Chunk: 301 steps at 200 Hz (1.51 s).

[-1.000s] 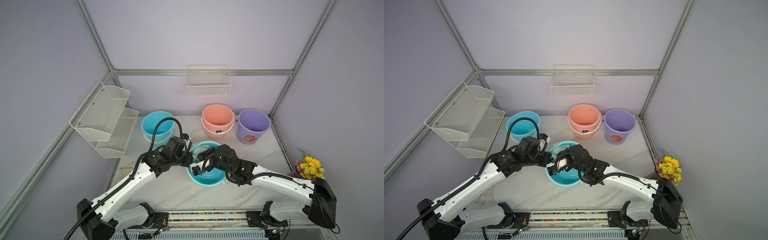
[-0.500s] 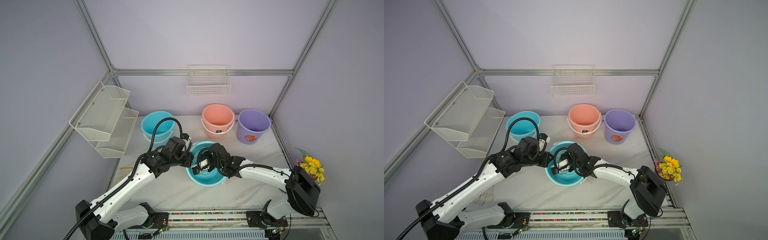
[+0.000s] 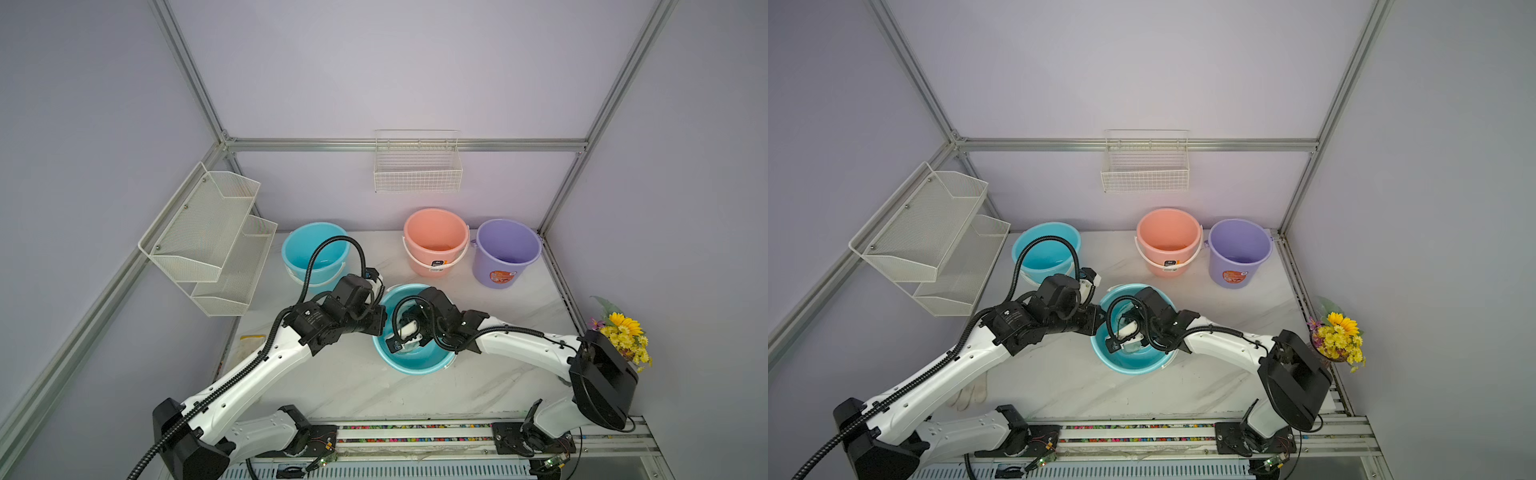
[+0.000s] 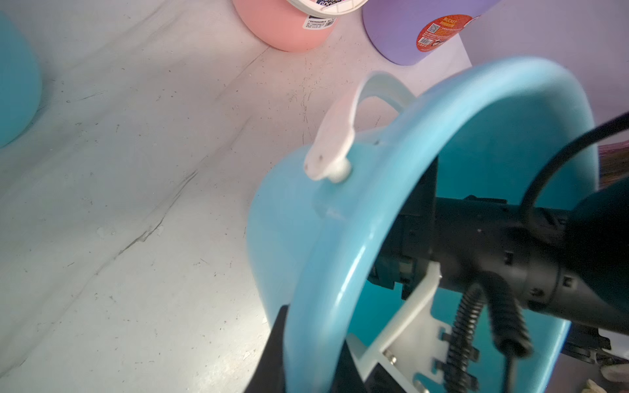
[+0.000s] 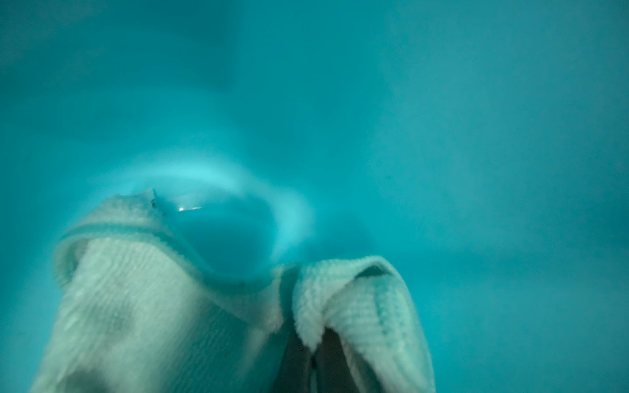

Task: Wipe the inside of the bucket with a cloth
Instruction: Wipe the dirt from the inside of the bucket.

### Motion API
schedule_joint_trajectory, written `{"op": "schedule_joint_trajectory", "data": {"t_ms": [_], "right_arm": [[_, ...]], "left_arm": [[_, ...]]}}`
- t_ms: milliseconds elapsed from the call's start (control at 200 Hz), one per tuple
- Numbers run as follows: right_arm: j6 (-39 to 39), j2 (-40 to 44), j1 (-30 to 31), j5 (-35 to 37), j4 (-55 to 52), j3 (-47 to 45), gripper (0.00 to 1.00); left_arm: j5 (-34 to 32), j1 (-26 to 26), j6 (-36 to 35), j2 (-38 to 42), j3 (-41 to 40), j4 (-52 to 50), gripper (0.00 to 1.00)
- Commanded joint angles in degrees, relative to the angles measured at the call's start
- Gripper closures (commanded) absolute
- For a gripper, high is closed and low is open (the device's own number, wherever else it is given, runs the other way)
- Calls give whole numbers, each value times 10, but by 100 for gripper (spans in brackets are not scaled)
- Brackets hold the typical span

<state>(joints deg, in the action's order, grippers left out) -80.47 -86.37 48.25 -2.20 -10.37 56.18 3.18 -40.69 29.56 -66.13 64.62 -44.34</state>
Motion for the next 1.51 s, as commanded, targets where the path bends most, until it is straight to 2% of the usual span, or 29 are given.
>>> {"op": "schedule_joint_trajectory", "data": {"t_ms": [0,270,505,700,875,995,1190,1345,1500], "right_arm": [[-28,56,2,6,-25,14,100],[-109,141,25,70,-33,36,100],[-194,136,35,94,6,66,100],[-204,93,44,184,-26,100,100],[-195,100,45,257,-67,104,100],[-166,122,51,288,-146,110,100],[-78,164,79,282,-336,134,100],[16,166,113,229,-477,171,100],[85,160,140,150,-529,190,100]], "left_arm": [[33,-7,9,2,36,39,100],[36,-7,8,-15,45,34,100],[50,-6,5,-21,48,35,100],[50,-7,2,-19,53,25,100],[45,-6,3,-15,52,22,100],[37,-6,2,-15,54,18,100],[31,-6,1,-13,57,16,100],[28,-7,1,-14,61,16,100],[27,-6,1,-16,64,18,100]]}}
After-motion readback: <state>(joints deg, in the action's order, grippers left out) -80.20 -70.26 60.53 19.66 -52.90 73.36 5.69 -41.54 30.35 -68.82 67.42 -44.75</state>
